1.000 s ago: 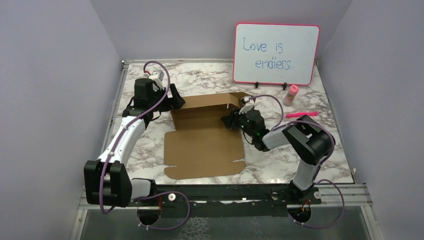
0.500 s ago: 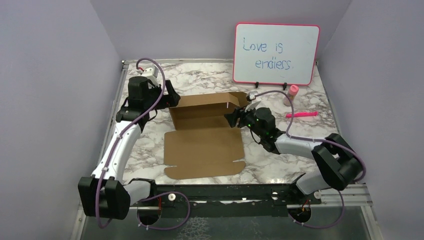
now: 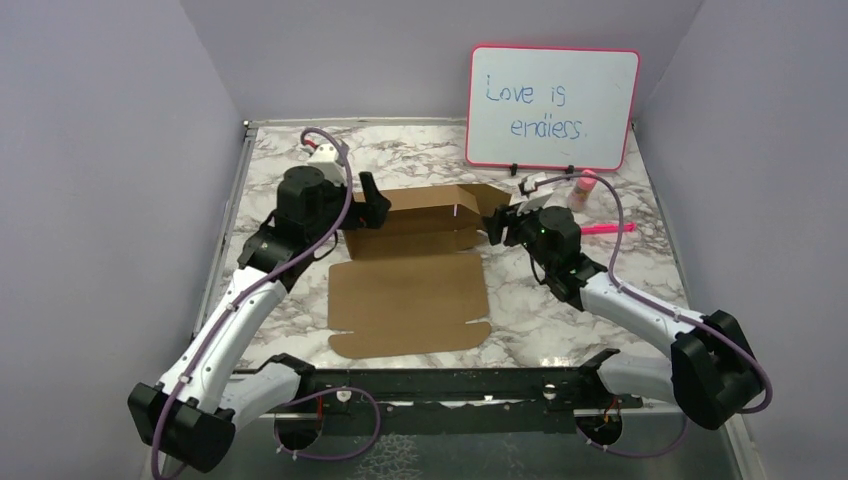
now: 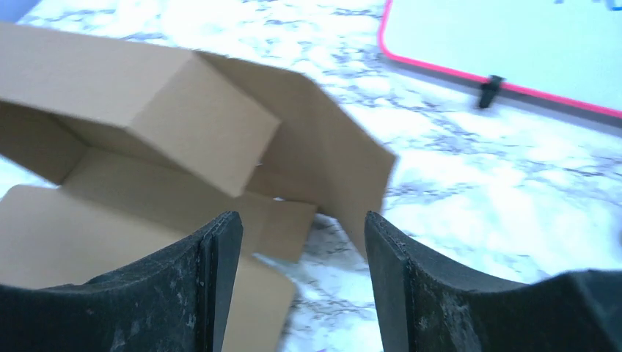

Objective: Fold the paper box

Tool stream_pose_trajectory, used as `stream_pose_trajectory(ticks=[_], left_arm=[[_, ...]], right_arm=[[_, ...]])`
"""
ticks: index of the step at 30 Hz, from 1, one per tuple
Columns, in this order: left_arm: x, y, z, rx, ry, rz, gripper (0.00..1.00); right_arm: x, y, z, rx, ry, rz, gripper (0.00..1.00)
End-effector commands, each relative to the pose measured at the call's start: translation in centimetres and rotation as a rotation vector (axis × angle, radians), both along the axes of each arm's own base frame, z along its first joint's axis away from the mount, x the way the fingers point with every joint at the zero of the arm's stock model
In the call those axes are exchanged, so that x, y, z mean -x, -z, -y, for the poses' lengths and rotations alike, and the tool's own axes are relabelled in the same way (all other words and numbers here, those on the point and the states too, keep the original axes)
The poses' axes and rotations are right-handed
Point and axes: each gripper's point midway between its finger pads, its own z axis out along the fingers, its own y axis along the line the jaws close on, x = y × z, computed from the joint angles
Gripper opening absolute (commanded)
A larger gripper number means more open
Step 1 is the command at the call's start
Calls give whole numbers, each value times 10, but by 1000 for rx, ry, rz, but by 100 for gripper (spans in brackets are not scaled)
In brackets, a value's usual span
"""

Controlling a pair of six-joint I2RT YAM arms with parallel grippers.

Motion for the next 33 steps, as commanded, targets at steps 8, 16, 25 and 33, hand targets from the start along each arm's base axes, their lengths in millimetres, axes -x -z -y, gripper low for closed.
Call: stream_pose_trajectory(ticks=[8, 16, 25, 33], left_arm=[[34, 25, 71, -39, 76, -9, 92], [54, 70, 135, -65, 207, 10, 92], [32, 103, 172, -101, 234, 77, 92], [10, 132, 187, -187, 170, 162, 92]], right_arm=[[-36, -40, 34, -25, 27, 113, 67], [-44, -19, 19, 6, -71, 111, 57], [-44, -6, 9, 17, -134, 112, 31], [-37, -4, 14, 50, -136, 143, 13]])
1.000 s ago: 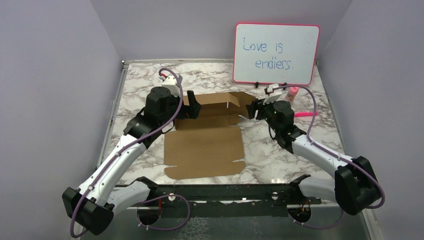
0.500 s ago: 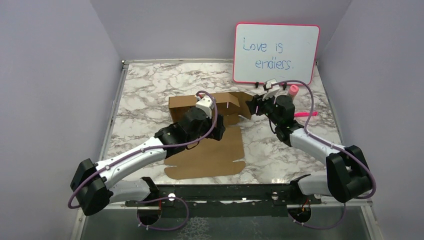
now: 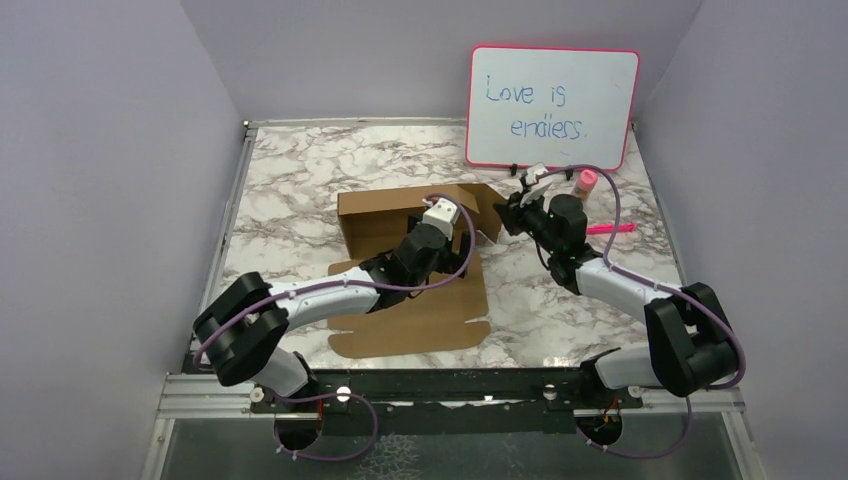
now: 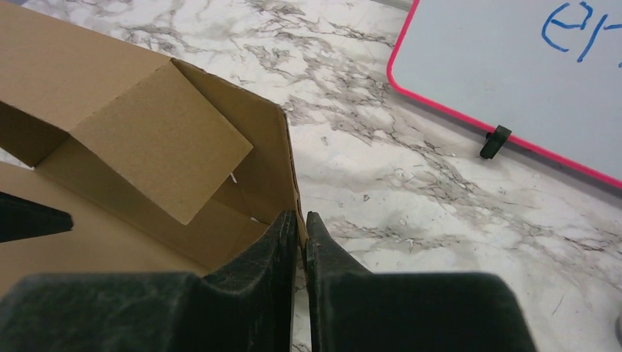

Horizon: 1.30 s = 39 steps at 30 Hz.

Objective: Fold the paper box

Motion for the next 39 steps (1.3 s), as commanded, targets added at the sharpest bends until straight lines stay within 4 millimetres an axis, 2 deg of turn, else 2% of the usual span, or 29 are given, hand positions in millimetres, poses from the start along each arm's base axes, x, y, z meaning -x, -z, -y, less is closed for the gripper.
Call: stream_pose_trajectory(ticks=[1, 4, 11, 23, 27, 30, 33, 39], left_arm=[[-20, 1, 10, -24, -64, 132, 92], [-25, 19, 15, -76, -83, 159, 92], [-38, 39, 30, -170, -117, 229, 92], [-71, 62, 44, -218, -216, 339, 92], [-78, 70, 43, -222, -244, 360, 92], [-82, 74, 36, -225, -288, 361, 88], [-83, 67, 29, -194, -317, 362, 80], [-81, 57, 14, -121, -352, 341, 72]], right_arm=[[2, -12, 1, 10, -19, 68, 12], [3, -9, 0, 7, -26, 64, 10], [7, -6, -2, -4, -39, 54, 9], [10, -10, -1, -3, -43, 59, 9], [11, -11, -1, -1, -46, 61, 9], [11, -9, -1, -1, -46, 56, 9], [11, -10, -1, -1, -47, 57, 9], [11, -9, -1, 2, -48, 55, 9]])
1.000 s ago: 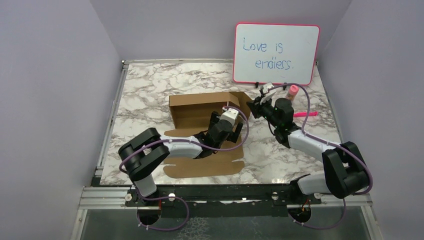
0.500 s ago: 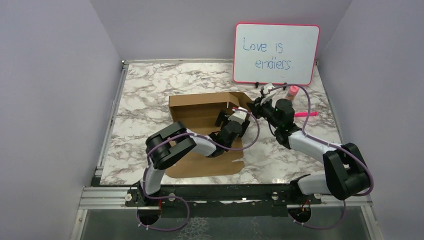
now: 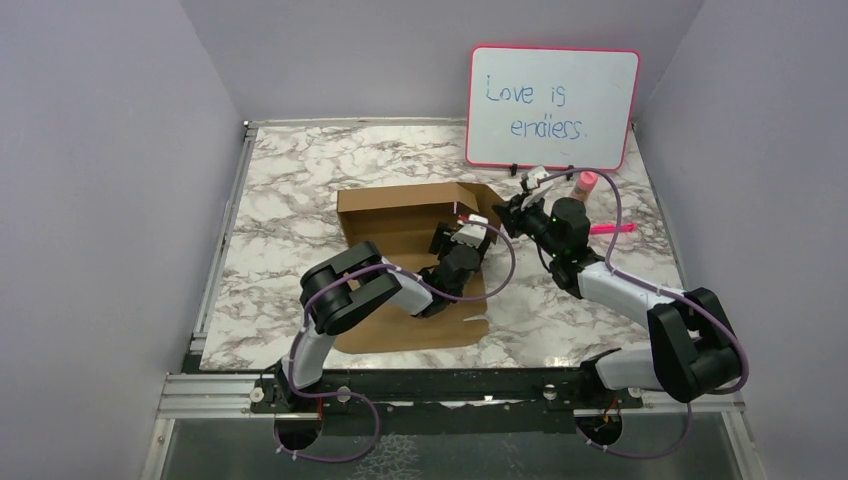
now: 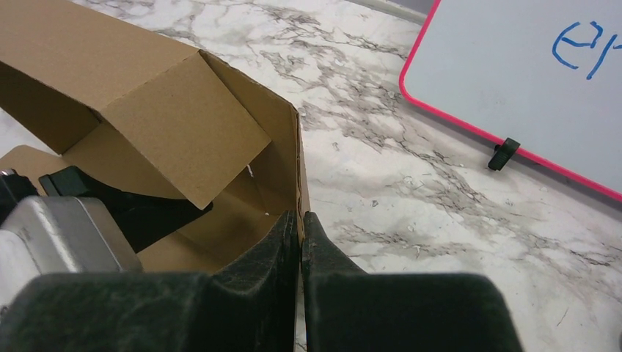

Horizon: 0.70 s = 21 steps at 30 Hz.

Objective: Fold the paper box

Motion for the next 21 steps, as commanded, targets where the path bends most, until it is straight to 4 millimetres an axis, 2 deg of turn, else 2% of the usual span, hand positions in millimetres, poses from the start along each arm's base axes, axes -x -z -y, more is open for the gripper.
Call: stream_pose_trajectory(ticks=[1, 7, 21], left_arm=[[-5, -26, -17, 136, -62, 28, 71], [-6, -24, -26, 186, -58, 3, 68], [-1, 13, -39, 285, -35, -119, 68]], right_arm=[[3, -4, 1, 1, -10, 20, 9], [3, -6, 1, 1, -12, 24, 9], [11, -16, -8, -50, -55, -26, 10]])
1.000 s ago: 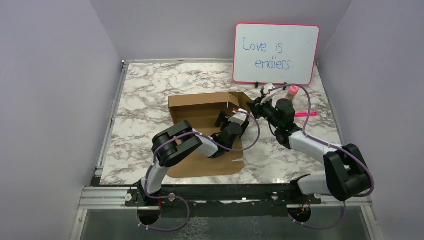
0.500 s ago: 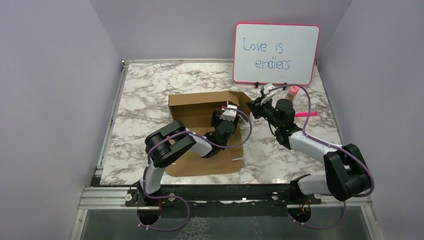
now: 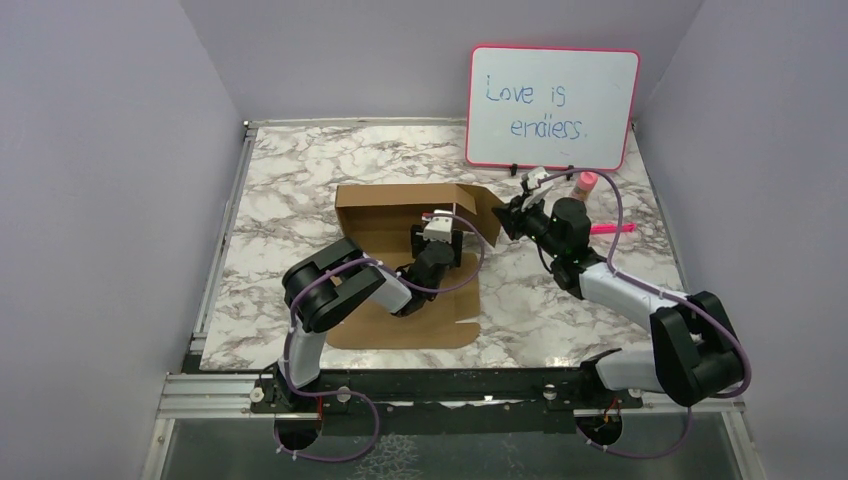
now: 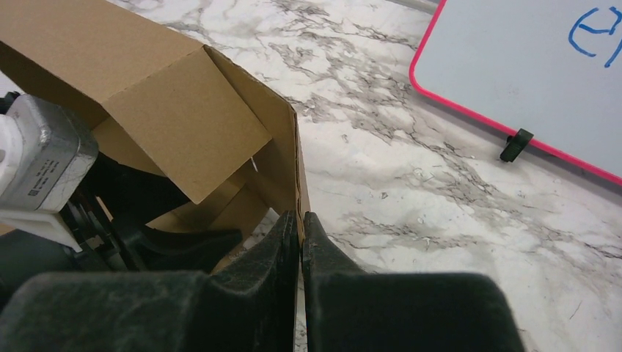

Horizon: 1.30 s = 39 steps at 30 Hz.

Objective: Fold the paper box

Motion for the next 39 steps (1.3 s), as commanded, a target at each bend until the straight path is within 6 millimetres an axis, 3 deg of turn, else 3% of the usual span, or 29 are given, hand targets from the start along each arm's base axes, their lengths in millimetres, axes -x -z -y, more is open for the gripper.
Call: stream_pose_trajectory(ticks=[1, 9, 18, 27, 39], left_arm=[[2, 3, 2, 76, 16, -27, 68], [3, 25, 3, 74, 8, -64, 67], [3, 36, 2, 79, -2, -83, 64], [4, 41, 2, 78, -5, -93, 60], [5, 42, 4, 90, 0, -98, 58]], right_arm=[[7, -18, -6, -55, -35, -17, 10], [19, -12, -13, -100, -62, -129, 11], [40, -9, -24, -198, -119, -207, 16], [51, -35, -37, -314, -174, -268, 16], [63, -37, -50, -378, -194, -366, 21]])
